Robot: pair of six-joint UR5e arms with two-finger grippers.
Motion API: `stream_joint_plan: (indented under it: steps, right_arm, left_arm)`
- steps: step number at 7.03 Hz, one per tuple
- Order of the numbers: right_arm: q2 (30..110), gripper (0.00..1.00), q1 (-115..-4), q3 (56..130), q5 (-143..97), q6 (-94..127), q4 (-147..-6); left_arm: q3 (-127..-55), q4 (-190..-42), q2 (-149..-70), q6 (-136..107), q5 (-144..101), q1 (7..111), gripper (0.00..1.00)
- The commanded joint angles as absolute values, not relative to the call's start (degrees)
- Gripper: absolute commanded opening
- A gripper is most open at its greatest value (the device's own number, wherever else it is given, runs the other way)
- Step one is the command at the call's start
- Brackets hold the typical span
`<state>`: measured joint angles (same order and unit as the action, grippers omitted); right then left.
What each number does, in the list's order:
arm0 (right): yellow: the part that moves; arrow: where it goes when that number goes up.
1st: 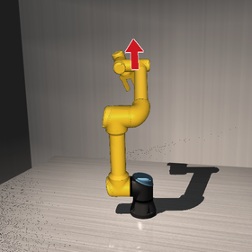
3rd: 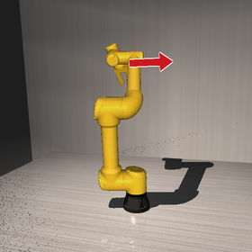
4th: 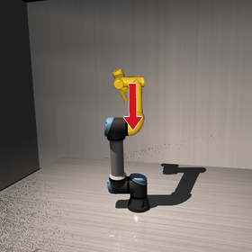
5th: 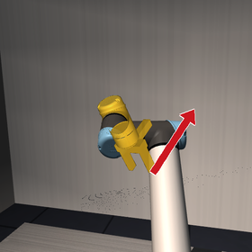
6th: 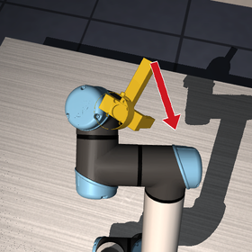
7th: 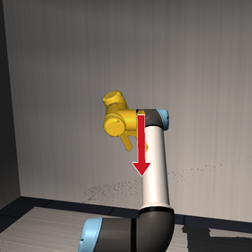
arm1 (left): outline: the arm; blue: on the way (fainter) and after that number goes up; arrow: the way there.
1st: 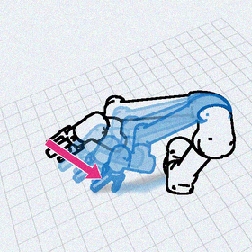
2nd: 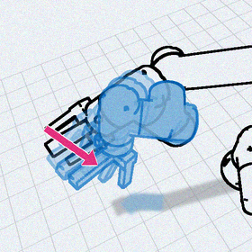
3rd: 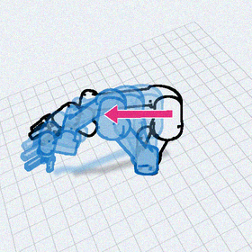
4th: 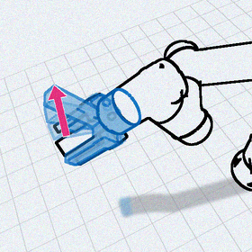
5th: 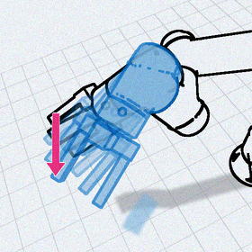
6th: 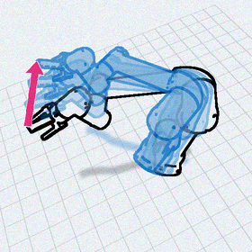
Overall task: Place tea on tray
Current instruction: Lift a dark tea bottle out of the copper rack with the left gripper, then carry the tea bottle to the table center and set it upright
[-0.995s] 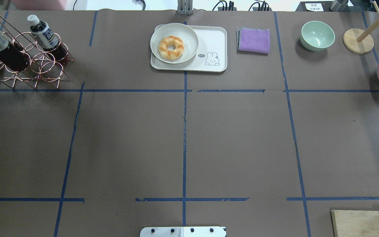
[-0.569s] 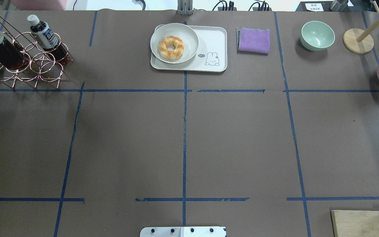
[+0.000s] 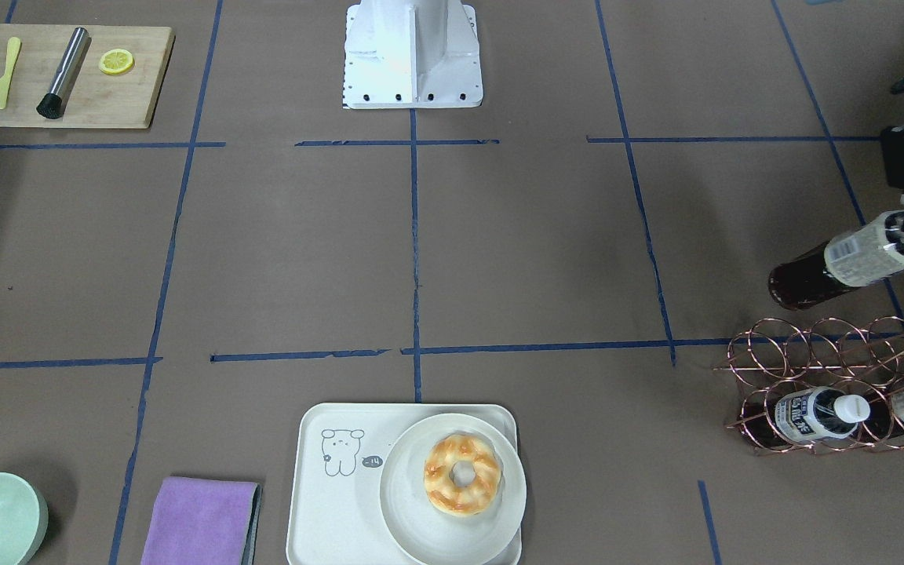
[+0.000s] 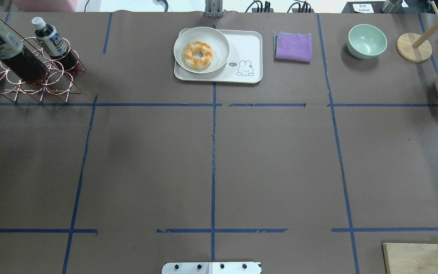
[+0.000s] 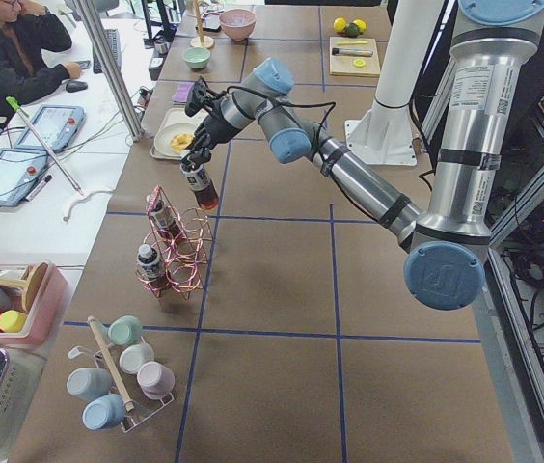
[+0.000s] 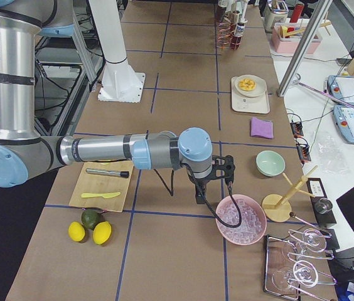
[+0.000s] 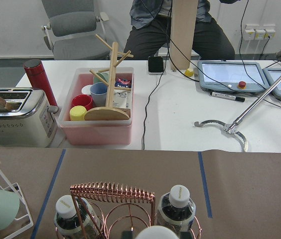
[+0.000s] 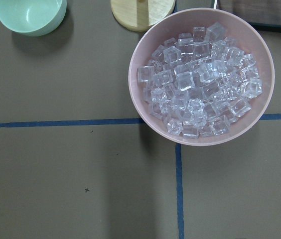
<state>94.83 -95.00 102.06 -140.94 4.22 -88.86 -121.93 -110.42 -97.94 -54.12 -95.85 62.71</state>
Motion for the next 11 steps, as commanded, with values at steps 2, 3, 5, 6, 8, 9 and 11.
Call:
stream_joint_plan:
  steps: [2,3,5,6,8,9,11]
  right_arm:
    - [94.9,1.00,-95.0,102.1,-140.9,4.1,-88.9]
    - [95.1,1.00,-95.0,102.1,-140.8,3.9,-88.9]
    - [96.1,1.00,-95.0,102.1,-140.8,4.2,-85.5]
    - [96.4,1.00,-95.0,102.2,-140.9,4.2,-85.4]
    - [96.4,1.00,-95.0,102.1,-140.9,4.2,-85.5]
    - [96.4,1.00,-95.0,102.1,-141.0,4.2,-85.5]
    - [96.4,1.00,-95.0,102.0,-141.0,4.2,-85.5]
  left_arm:
    - [-125.3,-85.6,-115.1,-60.3,-79.9,44.0,0.00]
    - [-124.9,-83.9,-116.9,-63.2,-76.4,38.7,0.00]
    - [-121.7,-83.8,-122.0,-63.5,-74.9,33.2,0.00]
    - [-118.2,-83.9,-125.4,-65.2,-72.6,29.8,0.00]
    - [-112.9,-84.6,-130.8,-67.4,-71.7,25.2,0.00]
    - [-110.5,-85.2,-132.8,-68.1,-71.8,24.8,0.00]
    - [-104.2,-90.6,-135.7,-68.5,-71.7,22.6,0.00]
